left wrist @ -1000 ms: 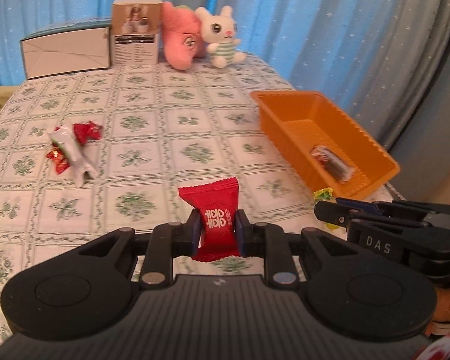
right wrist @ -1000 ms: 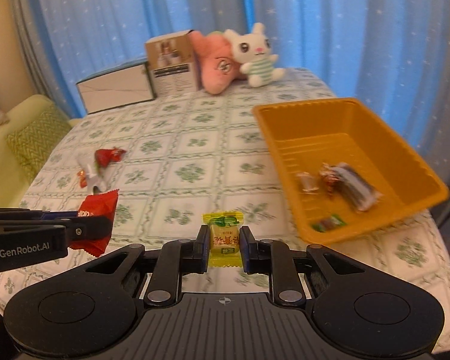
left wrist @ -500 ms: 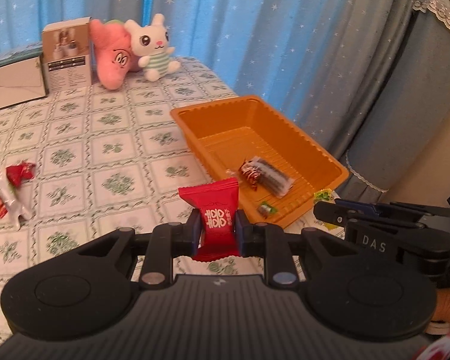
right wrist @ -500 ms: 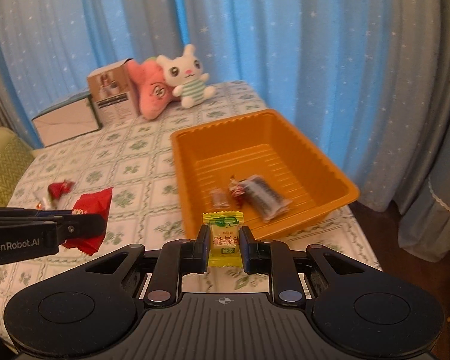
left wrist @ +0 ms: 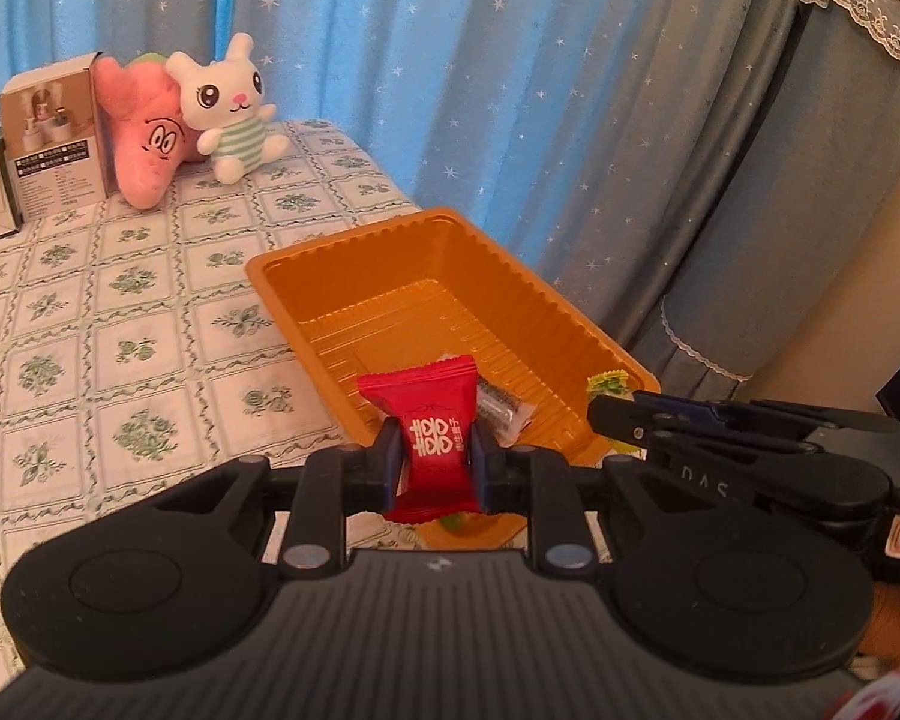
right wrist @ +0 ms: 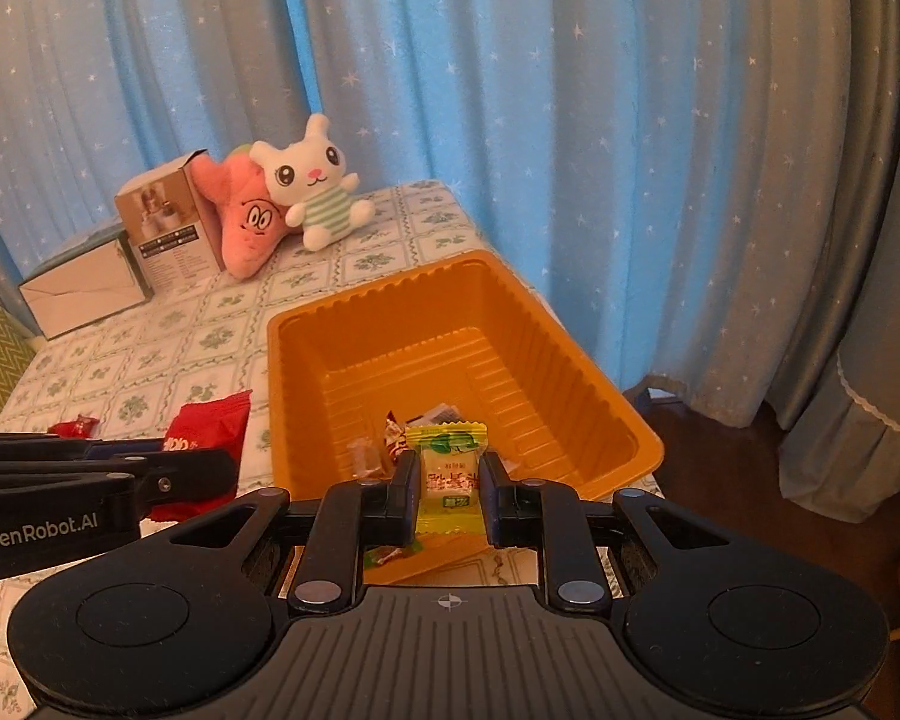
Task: Organize snacks
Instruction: 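Carry both held snacks over the orange tray, then open both grippers to drop the snacks into the tray, then withdraw both tools from the tray back toward the snack pile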
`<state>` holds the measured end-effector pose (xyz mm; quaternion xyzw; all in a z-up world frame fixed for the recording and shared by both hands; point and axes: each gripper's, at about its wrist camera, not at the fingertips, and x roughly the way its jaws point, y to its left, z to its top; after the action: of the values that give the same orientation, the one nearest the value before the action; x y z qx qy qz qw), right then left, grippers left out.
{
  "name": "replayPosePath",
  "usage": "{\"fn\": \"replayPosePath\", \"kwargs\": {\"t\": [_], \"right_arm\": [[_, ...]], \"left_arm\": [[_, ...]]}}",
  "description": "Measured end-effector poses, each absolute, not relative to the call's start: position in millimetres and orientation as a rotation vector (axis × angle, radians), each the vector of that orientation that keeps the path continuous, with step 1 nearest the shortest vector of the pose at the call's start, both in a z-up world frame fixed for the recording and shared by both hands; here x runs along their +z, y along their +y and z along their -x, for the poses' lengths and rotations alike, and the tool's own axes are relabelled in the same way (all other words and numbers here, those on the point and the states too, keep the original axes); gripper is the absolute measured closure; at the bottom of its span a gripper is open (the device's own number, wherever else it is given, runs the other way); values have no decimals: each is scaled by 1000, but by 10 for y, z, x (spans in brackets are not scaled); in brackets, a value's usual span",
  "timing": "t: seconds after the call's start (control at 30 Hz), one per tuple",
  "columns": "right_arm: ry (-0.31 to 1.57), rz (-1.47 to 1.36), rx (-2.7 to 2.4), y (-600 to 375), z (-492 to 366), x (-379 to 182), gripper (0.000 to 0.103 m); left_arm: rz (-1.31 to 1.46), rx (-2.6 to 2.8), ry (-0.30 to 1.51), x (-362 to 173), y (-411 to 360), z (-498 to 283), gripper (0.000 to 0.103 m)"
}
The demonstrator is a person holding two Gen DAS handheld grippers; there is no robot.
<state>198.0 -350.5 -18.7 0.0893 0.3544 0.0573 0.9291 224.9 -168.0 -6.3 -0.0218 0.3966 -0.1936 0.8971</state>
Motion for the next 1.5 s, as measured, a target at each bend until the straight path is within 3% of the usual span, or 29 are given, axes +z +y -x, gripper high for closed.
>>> {"fn": "replayPosePath", "kwargs": {"t": [0.6, 1.2, 1.27, 1.3, 1.33, 1.37, 1.5], "right_arm": [[730, -214, 97, -3733, -2304, -303, 82], [738, -254, 157, -3592, -2448, -323, 81], [750, -273, 161, -3605, -2491, -322, 76], [743, -280, 154, -3613, -2487, -307, 70], [732, -288, 150, -3626, -2468, -293, 58], [726, -298, 145, -3640, -2442, -280, 54], [738, -316, 114, -3658, -2311, -238, 54]], "left_arm": [[49, -404, 853, -344, -1946, -2666, 79], [79, -308, 850, -283, -1405, -2334, 79], [81, -300, 843, -262, -1355, -2301, 79], [84, -295, 839, -250, -1327, -2281, 79], [87, -291, 837, -238, -1299, -2261, 79], [90, -289, 834, -227, -1274, -2239, 79], [102, -274, 827, -185, -1176, -2120, 79]]}}
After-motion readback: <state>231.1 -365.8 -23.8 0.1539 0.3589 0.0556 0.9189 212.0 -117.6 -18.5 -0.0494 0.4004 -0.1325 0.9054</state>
